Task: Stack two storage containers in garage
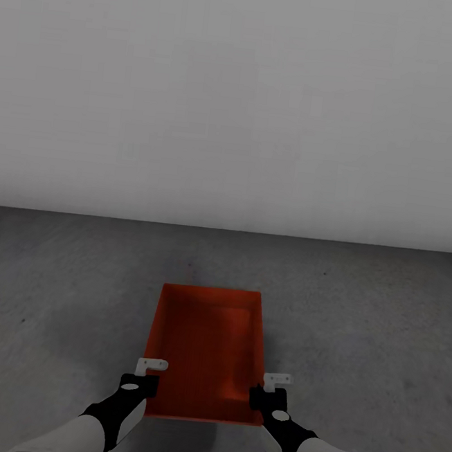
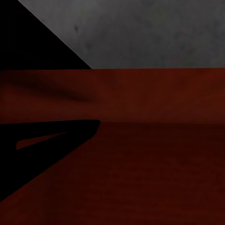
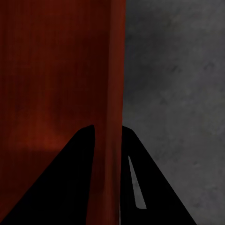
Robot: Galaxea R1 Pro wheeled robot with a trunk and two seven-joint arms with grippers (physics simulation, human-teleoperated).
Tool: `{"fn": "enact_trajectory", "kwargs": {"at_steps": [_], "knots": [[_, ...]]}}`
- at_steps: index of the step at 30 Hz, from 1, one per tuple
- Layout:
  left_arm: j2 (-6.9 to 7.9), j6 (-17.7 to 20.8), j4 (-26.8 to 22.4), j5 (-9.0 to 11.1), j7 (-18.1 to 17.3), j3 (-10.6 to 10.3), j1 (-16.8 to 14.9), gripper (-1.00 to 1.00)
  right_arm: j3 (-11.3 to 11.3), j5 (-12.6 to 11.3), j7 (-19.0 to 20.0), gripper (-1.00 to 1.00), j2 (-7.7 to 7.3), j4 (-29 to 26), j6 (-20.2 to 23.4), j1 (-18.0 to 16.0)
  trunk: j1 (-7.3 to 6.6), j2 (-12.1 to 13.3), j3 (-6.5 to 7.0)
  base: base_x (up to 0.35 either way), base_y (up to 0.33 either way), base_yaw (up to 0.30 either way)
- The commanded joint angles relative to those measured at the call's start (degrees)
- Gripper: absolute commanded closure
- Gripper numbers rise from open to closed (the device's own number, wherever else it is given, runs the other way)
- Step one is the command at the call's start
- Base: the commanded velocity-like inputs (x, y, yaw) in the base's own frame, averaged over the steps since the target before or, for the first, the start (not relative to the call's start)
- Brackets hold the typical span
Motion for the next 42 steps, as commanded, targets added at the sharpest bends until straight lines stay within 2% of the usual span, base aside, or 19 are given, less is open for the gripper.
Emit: {"fn": "enact_trajectory", "kwargs": {"at_steps": [1,6,13,18,42], "knots": [[-0.93,0.22,-3.13,3.65,0.18,3.29,-0.04,1.0,-0.29,-1.84,-0.41,1.0,0.01,0.27,-0.47,-0.01,-0.01,-0.01,-0.03,0.0,0.0,0.0],[-0.93,0.22,-3.13,3.65,0.18,3.3,-0.04,1.0,-0.29,-1.83,-0.41,1.0,0.01,0.27,-0.5,-0.01,1.09,-2.02,-0.93,0.0,0.0,0.0],[-0.93,0.22,-3.13,3.65,0.18,3.3,-0.04,1.0,-0.29,-1.83,-0.41,1.0,0.01,0.27,-0.5,-0.01,1.09,-2.02,-0.93,0.0,0.0,0.0],[-0.93,0.22,-3.13,3.65,0.18,3.29,-0.04,1.0,-0.29,-1.83,-0.41,1.0,0.01,0.27,-0.5,-0.01,2.19,-4.02,-1.83,0.0,0.0,0.0],[-0.93,0.22,-3.13,3.65,0.18,3.3,-0.04,1.0,-0.29,-1.83,-0.41,1.0,-0.01,0.27,-0.5,-0.01,2.19,-4.02,-1.83,0.0,0.0,0.0]]}}
